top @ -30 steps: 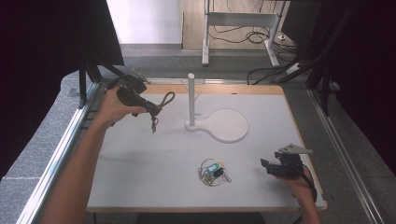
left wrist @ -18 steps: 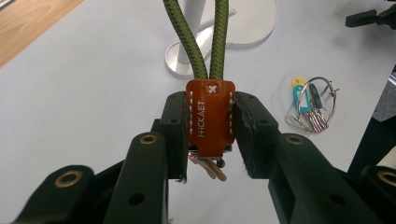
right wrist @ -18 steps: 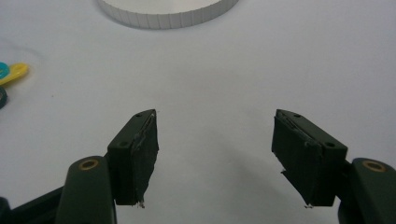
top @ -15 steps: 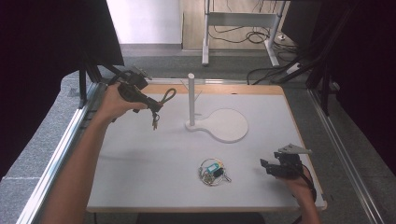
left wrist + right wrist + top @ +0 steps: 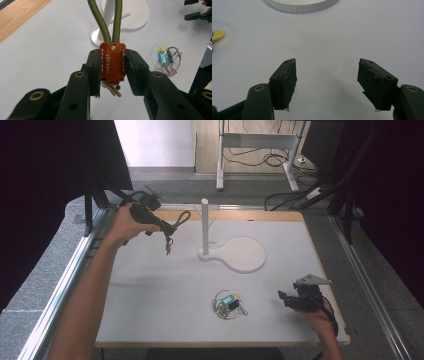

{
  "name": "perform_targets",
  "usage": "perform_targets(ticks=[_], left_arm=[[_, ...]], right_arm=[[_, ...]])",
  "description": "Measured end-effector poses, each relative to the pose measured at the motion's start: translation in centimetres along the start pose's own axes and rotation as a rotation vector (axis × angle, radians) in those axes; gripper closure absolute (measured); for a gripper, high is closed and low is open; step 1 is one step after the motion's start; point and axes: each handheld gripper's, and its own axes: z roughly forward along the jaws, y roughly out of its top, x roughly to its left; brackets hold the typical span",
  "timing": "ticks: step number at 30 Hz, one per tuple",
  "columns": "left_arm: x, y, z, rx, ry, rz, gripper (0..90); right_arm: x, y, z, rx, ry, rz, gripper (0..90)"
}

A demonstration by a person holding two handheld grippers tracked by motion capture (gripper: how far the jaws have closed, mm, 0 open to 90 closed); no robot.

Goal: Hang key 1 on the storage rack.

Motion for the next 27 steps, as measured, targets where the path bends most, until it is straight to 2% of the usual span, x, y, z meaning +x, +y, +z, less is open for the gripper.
perform_targets(ticks=[7, 16, 27], left_arm=[[0.9, 0.9, 0.6, -0.007, -0.014, -0.002, 66.8], [1.5, 1.5, 0.5, -0.019, -0.028, -0.010, 66.8], [2.6, 2.3, 1.0, -0.039, -0.057, -0.040, 66.8]], right_arm=[[0.0, 0.0, 0.1, 0.006, -0.009, -0.007, 31.8], [-0.2, -0.1, 0.1, 0.009, -0.012, -0.005, 31.8], [-0.1, -0.1, 0.2, 0.015, -0.016, -0.018, 31.7]])
